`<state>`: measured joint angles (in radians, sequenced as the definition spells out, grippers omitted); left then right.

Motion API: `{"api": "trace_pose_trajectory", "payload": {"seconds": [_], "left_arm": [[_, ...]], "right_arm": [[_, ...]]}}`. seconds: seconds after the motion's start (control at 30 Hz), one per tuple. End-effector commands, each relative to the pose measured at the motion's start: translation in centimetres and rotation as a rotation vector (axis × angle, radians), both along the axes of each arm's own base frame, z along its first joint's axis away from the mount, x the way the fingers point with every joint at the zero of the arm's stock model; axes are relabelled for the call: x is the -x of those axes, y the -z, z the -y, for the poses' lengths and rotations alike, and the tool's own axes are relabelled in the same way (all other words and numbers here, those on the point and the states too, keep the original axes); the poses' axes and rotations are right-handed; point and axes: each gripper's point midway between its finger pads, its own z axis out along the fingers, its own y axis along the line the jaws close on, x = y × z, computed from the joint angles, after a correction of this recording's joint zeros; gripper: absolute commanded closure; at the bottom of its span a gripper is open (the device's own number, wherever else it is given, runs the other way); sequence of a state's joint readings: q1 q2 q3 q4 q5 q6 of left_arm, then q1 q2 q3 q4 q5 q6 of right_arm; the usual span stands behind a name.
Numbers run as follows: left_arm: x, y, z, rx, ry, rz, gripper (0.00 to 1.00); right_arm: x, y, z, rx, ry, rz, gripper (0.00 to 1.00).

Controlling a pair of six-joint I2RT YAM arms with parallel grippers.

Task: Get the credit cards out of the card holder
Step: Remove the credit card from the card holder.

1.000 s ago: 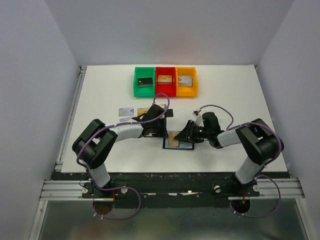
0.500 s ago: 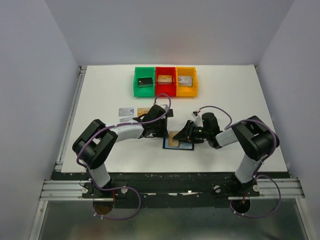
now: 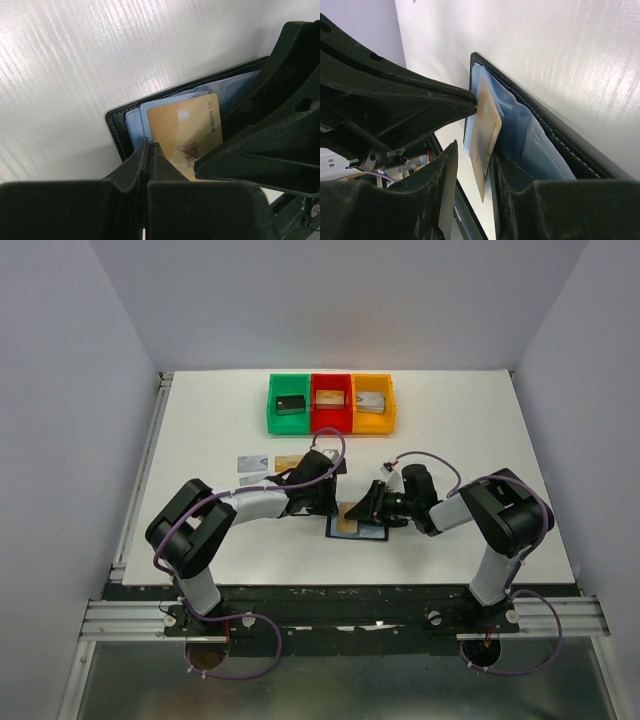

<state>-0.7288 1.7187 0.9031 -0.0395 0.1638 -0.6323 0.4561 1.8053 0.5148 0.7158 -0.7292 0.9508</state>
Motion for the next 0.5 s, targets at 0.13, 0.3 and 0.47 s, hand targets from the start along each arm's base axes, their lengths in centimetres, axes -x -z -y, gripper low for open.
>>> {"api": "trace_pose_trajectory", "payload": {"seconds": [0.13, 0.3, 0.47], "left_arm": [[2.6, 3.0, -0.9, -0.099, 0.01, -0.081, 1.0], [2.5, 3.5, -1.6, -0.108, -0.023, -0.109, 1.0], [2.5, 3.8, -1.9, -0.114, -0.037, -0.121, 1.0]], "right_arm": [[-0.1, -0.8, -0.2, 0.006, -0.022, 0.04, 0.62], [0.2, -0.6, 0.3, 0.038, -0.02, 0.04, 0.63], [0.2, -0.8, 0.8, 0.05, -0.014, 0.05, 0.64]]}}
